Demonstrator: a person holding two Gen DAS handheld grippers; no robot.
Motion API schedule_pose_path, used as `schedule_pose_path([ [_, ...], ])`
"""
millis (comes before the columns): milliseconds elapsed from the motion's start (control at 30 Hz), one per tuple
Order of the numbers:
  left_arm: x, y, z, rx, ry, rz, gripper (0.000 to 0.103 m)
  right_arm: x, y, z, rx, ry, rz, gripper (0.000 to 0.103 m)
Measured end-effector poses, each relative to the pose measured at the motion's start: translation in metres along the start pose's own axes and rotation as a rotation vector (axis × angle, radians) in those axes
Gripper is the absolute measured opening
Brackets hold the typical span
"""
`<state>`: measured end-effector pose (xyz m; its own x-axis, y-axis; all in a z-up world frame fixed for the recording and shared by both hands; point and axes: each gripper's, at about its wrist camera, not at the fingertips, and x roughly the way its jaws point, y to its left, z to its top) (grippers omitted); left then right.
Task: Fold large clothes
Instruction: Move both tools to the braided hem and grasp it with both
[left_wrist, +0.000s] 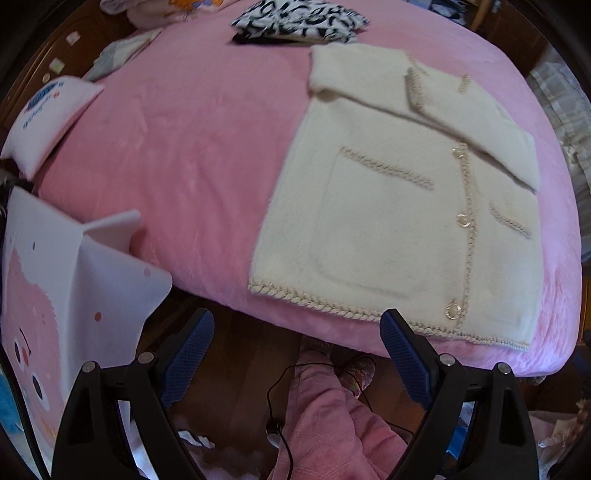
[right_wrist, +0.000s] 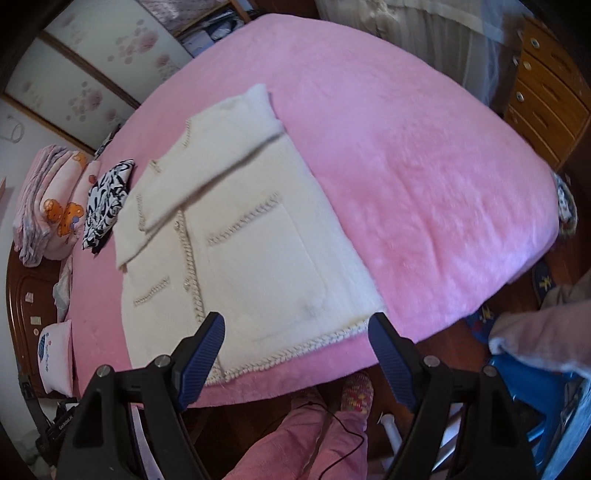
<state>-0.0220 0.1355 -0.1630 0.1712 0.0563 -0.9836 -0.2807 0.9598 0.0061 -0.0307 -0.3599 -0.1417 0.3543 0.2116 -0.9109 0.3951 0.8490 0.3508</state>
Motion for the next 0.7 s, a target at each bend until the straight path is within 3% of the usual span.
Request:
schedule_pose_path([
  [200, 0.041, 0.024, -0.001, -0.085, 0.086, 0.044, 0.09, 0.028, -0.02, -0.009, 0.067, 0.059, -0.033, 0.08],
  [433, 0.081, 0.047, 0.006, -0.188, 0.169, 0.036, 0.09, 0.066, -0.042, -0.011, 0.17, 0.128, -0.061, 0.08],
  [700, 0.113, 0.062, 0.018, -0.287, 0.234, 0.013, 0.09, 0.104, -0.058, -0.006, 0.23, 0.15, -0.097, 0.08],
])
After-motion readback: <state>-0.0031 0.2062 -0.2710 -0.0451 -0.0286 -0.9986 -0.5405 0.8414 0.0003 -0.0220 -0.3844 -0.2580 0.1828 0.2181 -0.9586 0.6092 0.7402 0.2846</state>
